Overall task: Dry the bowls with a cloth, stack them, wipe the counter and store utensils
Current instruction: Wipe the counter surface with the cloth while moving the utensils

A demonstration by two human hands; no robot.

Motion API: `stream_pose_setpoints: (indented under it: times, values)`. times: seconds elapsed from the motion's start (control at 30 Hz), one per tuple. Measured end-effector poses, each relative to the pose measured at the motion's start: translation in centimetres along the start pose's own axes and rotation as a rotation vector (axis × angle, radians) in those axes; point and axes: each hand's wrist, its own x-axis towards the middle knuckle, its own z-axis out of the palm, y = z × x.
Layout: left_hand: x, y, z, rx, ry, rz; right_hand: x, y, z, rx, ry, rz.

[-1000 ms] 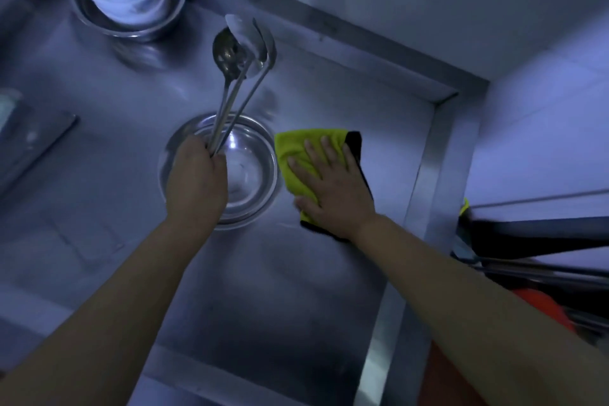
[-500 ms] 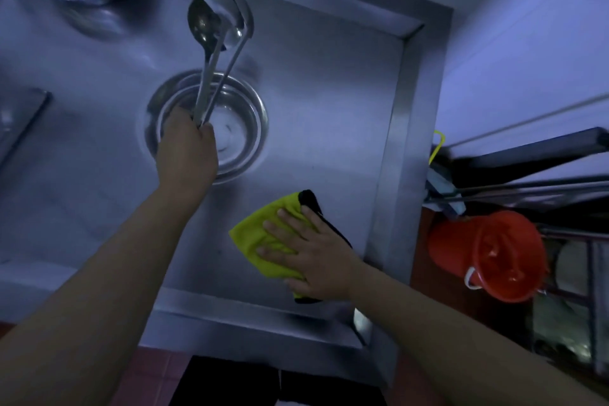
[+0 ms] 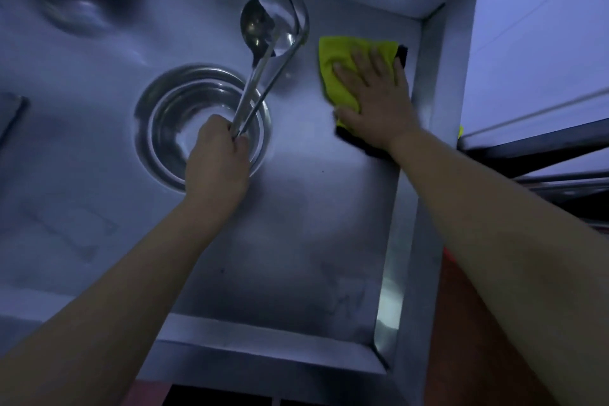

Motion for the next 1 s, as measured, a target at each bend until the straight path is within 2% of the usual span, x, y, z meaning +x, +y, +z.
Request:
stream_pose_setpoints:
  times: [0.13,0.3,0.53,0.8,1.0]
  values:
    - [-0.4,-0.3,1.1,0.005,-0.006,0.052,1.8,1.0,0.4,0.006,0.01,0.079]
    - [-2.7,-0.9,1.5,0.003,0.003,0.075,-1.2,-0.3,1.0,0.005,0.037,0.156]
    - [-7.4,-2.2,-0.2,0.008,0.044,0.019,-12.1,-5.8,2.2,0.028,0.027,0.077]
    - [-14.5,-4.2,-3.3,-0.006,0.068,-0.009,-25.9,-12.8,3.7,0.054,-0.06,-0.039]
    - [-16.7,-6.4,-6.8,0.005,0.103,-0.051,-29.6,-14.7,3.4,0.085,-0.19,-0.036]
